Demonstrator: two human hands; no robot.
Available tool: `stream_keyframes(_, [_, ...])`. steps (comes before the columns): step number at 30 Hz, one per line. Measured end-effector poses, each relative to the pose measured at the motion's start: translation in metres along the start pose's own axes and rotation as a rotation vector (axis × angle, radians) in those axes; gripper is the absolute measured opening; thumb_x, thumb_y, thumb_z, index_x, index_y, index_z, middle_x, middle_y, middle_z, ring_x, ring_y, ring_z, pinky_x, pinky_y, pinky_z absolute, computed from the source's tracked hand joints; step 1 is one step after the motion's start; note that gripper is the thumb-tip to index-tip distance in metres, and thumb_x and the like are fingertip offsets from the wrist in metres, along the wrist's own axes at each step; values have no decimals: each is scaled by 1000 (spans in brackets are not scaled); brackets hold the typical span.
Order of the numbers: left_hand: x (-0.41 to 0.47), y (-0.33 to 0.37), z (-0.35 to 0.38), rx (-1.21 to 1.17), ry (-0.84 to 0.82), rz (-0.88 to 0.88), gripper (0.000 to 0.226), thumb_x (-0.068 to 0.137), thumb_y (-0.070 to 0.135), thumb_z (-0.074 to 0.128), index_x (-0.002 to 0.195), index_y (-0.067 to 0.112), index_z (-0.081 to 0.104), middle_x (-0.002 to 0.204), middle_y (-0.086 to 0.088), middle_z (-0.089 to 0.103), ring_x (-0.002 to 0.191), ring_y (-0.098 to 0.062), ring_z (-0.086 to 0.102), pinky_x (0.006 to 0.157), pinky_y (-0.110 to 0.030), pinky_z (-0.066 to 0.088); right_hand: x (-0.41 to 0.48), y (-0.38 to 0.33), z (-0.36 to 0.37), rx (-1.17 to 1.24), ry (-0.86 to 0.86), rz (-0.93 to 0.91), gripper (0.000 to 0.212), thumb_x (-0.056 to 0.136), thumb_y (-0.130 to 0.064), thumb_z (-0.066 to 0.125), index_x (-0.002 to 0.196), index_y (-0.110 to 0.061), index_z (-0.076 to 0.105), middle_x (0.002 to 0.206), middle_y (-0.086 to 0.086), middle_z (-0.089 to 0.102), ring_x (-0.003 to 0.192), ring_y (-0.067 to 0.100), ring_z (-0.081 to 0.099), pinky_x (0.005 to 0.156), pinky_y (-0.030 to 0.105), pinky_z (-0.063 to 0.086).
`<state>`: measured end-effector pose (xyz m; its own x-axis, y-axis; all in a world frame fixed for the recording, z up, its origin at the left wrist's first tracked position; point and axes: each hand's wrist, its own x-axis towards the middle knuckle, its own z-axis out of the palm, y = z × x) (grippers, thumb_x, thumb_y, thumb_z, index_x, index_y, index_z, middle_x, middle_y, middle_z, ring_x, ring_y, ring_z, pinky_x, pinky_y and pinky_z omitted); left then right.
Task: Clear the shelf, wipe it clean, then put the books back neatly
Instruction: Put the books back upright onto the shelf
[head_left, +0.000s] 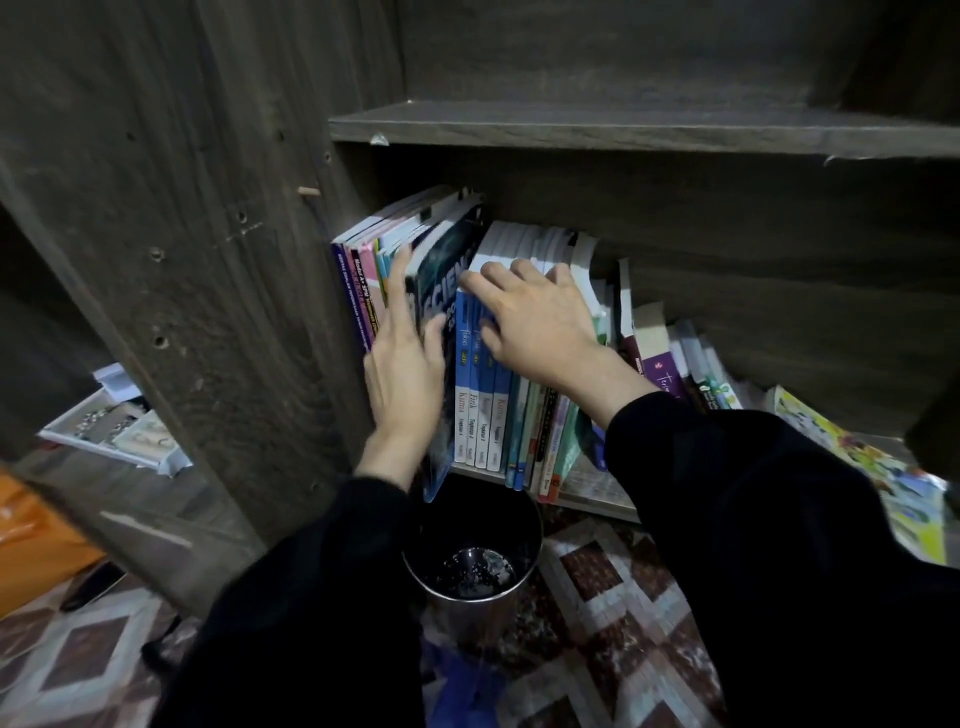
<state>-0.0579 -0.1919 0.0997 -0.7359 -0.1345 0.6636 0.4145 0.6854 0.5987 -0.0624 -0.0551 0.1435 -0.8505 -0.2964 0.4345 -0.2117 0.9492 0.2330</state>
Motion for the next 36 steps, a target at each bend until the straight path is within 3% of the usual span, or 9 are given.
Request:
stream_keyframes(3, [-70, -11, 8, -47, 44, -42, 69, 93, -1, 49, 152, 11, 14, 139, -19, 39, 123, -28, 45, 104, -31, 34, 2, -3, 1, -13, -6, -11, 55, 95, -33, 43, 145, -23, 25, 139, 1, 43, 124, 26, 41, 96, 49, 33])
stream_keyframes(6, [-129, -22, 25, -89, -166, -266, 77, 87, -14, 41, 149, 7, 0, 157, -21, 12, 144, -33, 17, 115, -14, 6, 4, -4, 2, -23, 1, -13, 55, 95, -33, 43, 145, -22, 26, 139, 2, 44, 124, 27, 42, 95, 49, 33])
stream_keyframes(11, [-128, -21, 37, -104, -379, -514, 78, 90, -7, 37, 147, 2, -16, 156, -21, -15, 146, -32, -5, 113, -30, 16, 6, -5, 4, -24, 0, -11, 56, 95, -32, 41, 147, -24, 24, 139, 2, 44, 124, 26, 43, 95, 50, 33])
stream_keyframes(16, [-106, -24, 40, -180, -524, -509, 80, 95, -3, 35, 149, 17, -20, 158, -10, -18, 146, -31, 3, 93, -19, 23, 9, -8, 4, -21, 17, -18, 54, 96, -31, 40, 146, -23, 25, 140, 2, 43, 125, 26, 42, 95, 48, 32])
stream_keyframes(20, [-86, -15, 55, -225, -572, -615, 81, 96, -1, 35, 146, 19, -25, 155, -11, -27, 146, -34, -2, 113, -37, 15, 14, -10, 5, -13, 30, -27, 54, 96, -31, 40, 146, -22, 24, 142, 2, 42, 126, 26, 41, 97, 48, 31])
stream_keyframes(27, [-82, -24, 53, -257, -629, -658, 94, 91, 1, 45, 145, 25, -28, 152, -14, -32, 142, -43, 14, 114, -52, 20, 20, -13, -1, 27, -77, -64, 61, 94, -35, 46, 150, -26, 20, 148, 0, 36, 132, 25, 36, 103, 48, 29])
stream_keyframes(29, [-79, -21, 50, -299, -661, -712, 92, 92, 2, 44, 146, 28, -25, 154, -16, -27, 145, -37, -5, 117, -50, 9, 21, -8, -11, 164, -133, -64, 60, 94, -34, 47, 149, -29, 25, 151, -1, 35, 136, 24, 34, 107, 44, 27])
stream_keyframes(32, [-73, -20, 44, -365, -689, -799, 95, 91, 0, 48, 147, 33, -21, 153, -18, -27, 141, -30, -26, 116, -45, 1, 2, -1, -14, 347, 153, 39, 51, 93, -27, 48, 143, -26, 40, 145, 1, 44, 134, 19, 35, 107, 39, 26])
stream_keyframes(36, [-65, -13, 29, -390, -708, -851, 91, 91, 2, 52, 150, 34, -9, 154, -14, -27, 145, -30, -17, 116, -44, 5, -48, -11, 7, 588, 694, 402, 33, 86, -11, 51, 119, -11, 60, 99, 1, 54, 93, 7, 40, 78, 13, 30])
